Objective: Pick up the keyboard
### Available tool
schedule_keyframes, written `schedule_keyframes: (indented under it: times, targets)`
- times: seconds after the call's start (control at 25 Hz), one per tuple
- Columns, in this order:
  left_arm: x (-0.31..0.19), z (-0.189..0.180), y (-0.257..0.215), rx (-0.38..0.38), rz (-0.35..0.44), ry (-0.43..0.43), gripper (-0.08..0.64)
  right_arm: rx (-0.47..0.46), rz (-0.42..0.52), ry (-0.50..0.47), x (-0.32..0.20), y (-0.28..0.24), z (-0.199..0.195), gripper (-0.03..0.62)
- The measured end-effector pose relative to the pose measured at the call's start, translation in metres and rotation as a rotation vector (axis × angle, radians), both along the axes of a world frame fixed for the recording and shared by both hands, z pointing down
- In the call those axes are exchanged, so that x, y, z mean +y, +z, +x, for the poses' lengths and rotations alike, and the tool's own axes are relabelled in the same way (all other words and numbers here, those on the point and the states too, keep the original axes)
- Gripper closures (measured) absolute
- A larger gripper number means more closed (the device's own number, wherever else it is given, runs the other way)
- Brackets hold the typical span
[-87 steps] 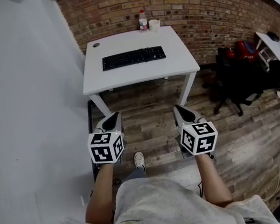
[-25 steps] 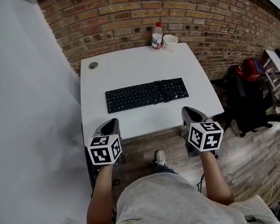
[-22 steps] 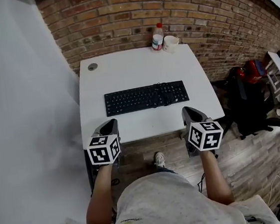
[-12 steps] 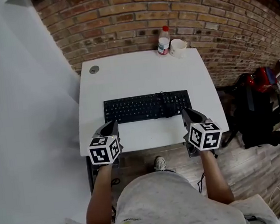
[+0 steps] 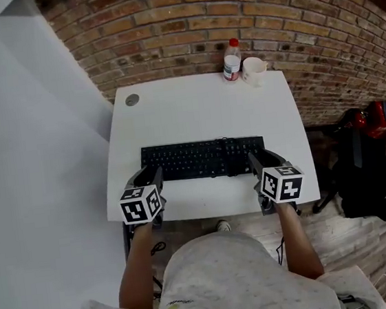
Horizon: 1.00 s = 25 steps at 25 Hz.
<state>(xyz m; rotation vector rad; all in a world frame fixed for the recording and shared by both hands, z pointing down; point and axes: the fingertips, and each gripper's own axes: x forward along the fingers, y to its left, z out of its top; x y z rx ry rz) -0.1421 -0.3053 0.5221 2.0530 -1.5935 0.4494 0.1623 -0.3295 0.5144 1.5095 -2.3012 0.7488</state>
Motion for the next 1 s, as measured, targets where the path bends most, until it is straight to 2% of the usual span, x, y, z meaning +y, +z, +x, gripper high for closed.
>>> schedule_keyframes:
  times: [0.12, 0.24, 0.36, 0.64, 0.8, 1.0]
  targets:
    - [-0.004, -0.005, 0.009, -0.005, -0.027, -0.046, 0.381, 0.003, -0.028, -0.007, -0.011, 0.011, 0.008, 0.428]
    - [-0.006, -0.012, 0.015, -0.012, -0.051, -0.087, 0.339, 0.01, -0.057, -0.022, -0.019, 0.02, 0.012, 0.373]
    - [-0.008, -0.017, 0.021, -0.013, -0.079, -0.104, 0.3, 0.017, -0.088, -0.014, -0.023, 0.029, 0.017, 0.344]
    - [-0.018, -0.02, 0.04, -0.021, -0.158, -0.08, 0.207, 0.031, -0.148, 0.037, -0.034, 0.047, 0.028, 0.302]
    - [-0.029, -0.025, 0.054, -0.024, -0.188, -0.071, 0.174, 0.03, -0.179, 0.072, -0.042, 0.058, 0.026, 0.255]
    - [-0.034, -0.03, 0.068, -0.035, -0.226, -0.047, 0.152, 0.036, -0.214, 0.093, -0.047, 0.068, 0.026, 0.242]
